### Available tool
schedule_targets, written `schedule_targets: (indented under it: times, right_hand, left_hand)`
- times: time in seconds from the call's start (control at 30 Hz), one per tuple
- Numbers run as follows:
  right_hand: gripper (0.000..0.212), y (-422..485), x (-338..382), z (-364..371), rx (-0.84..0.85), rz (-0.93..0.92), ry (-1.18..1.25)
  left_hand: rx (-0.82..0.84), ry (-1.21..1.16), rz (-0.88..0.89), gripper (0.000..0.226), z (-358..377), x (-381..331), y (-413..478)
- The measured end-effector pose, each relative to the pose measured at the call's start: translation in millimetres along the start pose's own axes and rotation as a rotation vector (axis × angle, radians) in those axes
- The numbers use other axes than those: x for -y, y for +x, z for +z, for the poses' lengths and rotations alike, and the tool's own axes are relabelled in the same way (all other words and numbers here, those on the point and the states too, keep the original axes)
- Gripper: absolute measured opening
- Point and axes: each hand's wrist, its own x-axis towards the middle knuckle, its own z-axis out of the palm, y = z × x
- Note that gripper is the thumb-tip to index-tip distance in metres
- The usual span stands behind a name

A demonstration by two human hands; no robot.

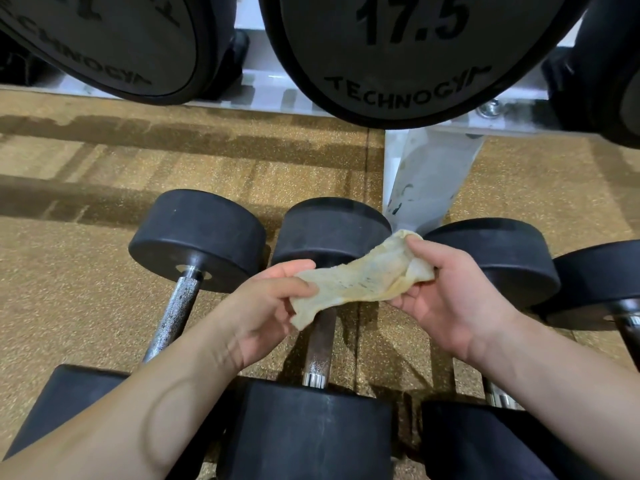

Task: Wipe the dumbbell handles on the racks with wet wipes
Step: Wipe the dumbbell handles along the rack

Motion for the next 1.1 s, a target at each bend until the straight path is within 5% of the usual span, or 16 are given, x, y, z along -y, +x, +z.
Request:
schedule_targets:
  times: [0.23, 0.67, 0.8, 0.97, 1.1]
  right_hand:
    - [0.031, 4.4, -0.9, -15.3, -0.113, -0.037, -0.093]
    - [0.024, -7.5, -15.8, 20.7, -0.036, -0.279, -0.476]
    - [0.020, -11.3, -19.3, 26.4, 0.041, -0.248, -0.432]
    - [0.047, -12.4, -19.9, 22.6, 0.119, -0.147, -0.418]
    - [0.028, -9.2, -22.7, 19.6, 0.227, -0.011, -0.329]
  left_hand:
    - [0.011, -0.203, 0.074, 0.046, -0.4, -9.1, -12.3]
    - [-0.198, 0.428, 0.337, 0.035, 40.3, -7.2, -14.1]
    - [-0.143, 0.474, 0.360, 0.040, 49.7, -6.6, -15.3]
    - [-0.067, 0.520, 0.355, 0.036, 52.6, -6.3, -19.9]
    - [-0.057, 0.655, 0.365, 0.042, 40.8, -6.2, -22.8]
